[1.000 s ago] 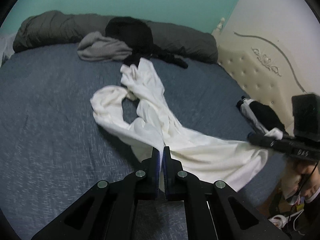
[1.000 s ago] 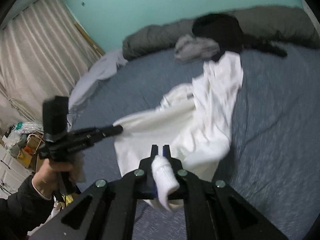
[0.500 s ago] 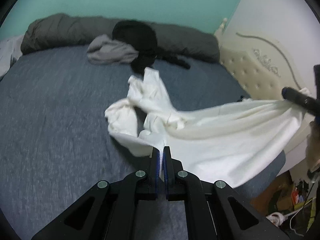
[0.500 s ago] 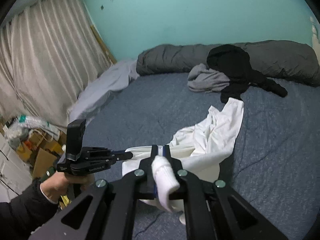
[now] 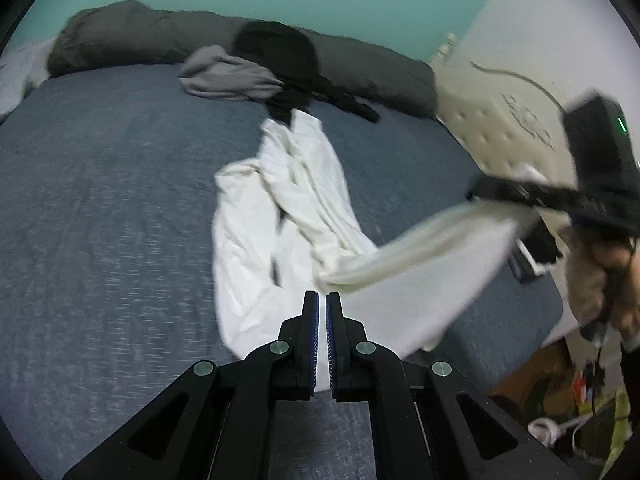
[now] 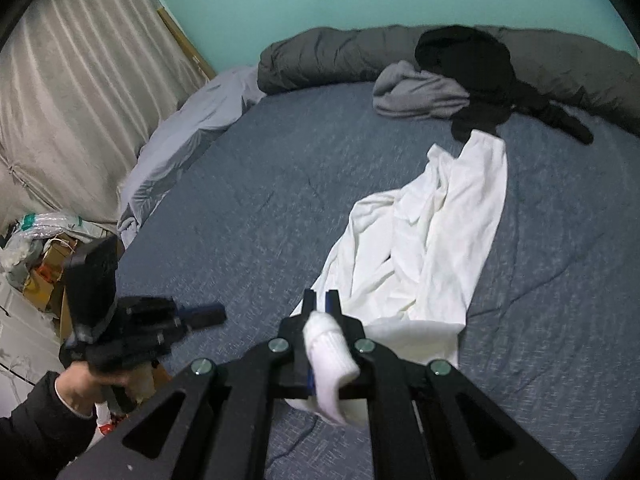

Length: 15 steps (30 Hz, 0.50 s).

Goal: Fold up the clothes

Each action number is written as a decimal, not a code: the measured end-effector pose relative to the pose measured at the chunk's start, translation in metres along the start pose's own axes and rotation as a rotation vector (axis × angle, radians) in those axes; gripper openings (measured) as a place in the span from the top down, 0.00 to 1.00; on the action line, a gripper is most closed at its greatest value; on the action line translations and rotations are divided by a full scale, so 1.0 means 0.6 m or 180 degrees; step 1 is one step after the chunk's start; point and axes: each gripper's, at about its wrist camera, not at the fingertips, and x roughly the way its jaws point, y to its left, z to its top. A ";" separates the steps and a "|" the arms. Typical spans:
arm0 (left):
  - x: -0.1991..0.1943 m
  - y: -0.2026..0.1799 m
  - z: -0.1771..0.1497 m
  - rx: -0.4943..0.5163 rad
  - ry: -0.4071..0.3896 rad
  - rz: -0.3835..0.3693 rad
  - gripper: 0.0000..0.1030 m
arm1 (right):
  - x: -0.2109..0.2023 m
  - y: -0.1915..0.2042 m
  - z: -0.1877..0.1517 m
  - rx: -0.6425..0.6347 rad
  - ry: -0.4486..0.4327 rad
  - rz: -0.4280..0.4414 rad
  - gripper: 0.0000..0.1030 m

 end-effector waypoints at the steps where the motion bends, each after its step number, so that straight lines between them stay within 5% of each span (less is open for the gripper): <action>1: 0.012 -0.006 -0.004 0.0025 0.0034 -0.0039 0.96 | 0.010 -0.003 0.000 0.0007 0.0024 -0.0018 0.96; 15: 0.187 -0.038 -0.059 0.0216 0.0532 -0.0128 0.95 | 0.118 -0.129 -0.002 0.0498 0.0218 -0.0212 0.93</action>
